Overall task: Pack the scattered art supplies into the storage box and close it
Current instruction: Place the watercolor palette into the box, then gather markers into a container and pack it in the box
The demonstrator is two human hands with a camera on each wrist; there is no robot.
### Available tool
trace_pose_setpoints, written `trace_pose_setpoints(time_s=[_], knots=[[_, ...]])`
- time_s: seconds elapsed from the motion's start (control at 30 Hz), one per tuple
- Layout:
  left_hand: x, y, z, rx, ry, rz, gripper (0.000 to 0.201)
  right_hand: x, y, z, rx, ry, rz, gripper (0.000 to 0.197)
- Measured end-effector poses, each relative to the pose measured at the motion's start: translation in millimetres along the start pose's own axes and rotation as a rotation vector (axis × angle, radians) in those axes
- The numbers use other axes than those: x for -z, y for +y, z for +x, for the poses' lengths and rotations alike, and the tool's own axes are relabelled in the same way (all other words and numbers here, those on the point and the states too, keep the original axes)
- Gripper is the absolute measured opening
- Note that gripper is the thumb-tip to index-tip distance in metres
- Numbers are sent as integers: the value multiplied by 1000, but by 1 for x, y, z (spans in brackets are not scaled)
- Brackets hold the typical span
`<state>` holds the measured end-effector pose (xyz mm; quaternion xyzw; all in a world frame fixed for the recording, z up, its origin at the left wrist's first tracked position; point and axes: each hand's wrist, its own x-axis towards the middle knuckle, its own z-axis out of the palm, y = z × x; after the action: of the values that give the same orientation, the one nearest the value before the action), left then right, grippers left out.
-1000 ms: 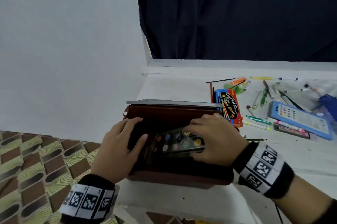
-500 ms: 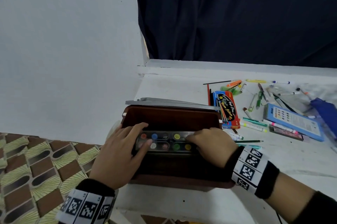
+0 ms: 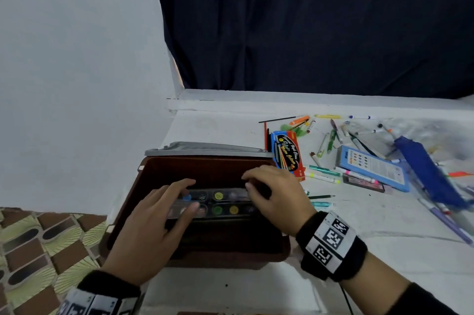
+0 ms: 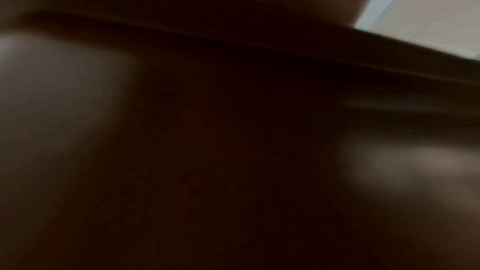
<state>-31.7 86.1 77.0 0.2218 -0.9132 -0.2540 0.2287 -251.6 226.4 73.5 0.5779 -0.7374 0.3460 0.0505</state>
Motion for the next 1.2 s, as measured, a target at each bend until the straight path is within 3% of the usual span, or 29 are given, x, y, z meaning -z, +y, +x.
trace_pose_setpoints(time_s=[0.13, 0.37, 0.6, 0.77, 0.9, 1.0, 1.1, 1.2], knots=[[-24, 43, 8, -63, 72, -133, 33, 38, 15, -19, -18, 148, 103, 10], [-92, 133, 37, -108, 124, -389, 19, 120, 82, -86, -138, 270, 172, 18], [-200, 220, 64, -28, 44, -603, 31, 202, 187, -164, -360, 268, 174, 25], [-250, 265, 90, 57, -48, -641, 16, 242, 251, -187, -402, 181, 30, 24], [-280, 277, 123, 80, -129, -550, 25, 253, 297, -189, -420, 4, -89, 24], [-300, 271, 162, 73, -191, -455, 22, 252, 318, -179, -450, -105, -140, 22], [-312, 248, 207, 67, -236, -243, 19, 246, 330, -159, -453, -196, -112, 28], [-311, 218, 241, 194, -212, 39, 25, 237, 337, -133, -383, -262, -91, 31]])
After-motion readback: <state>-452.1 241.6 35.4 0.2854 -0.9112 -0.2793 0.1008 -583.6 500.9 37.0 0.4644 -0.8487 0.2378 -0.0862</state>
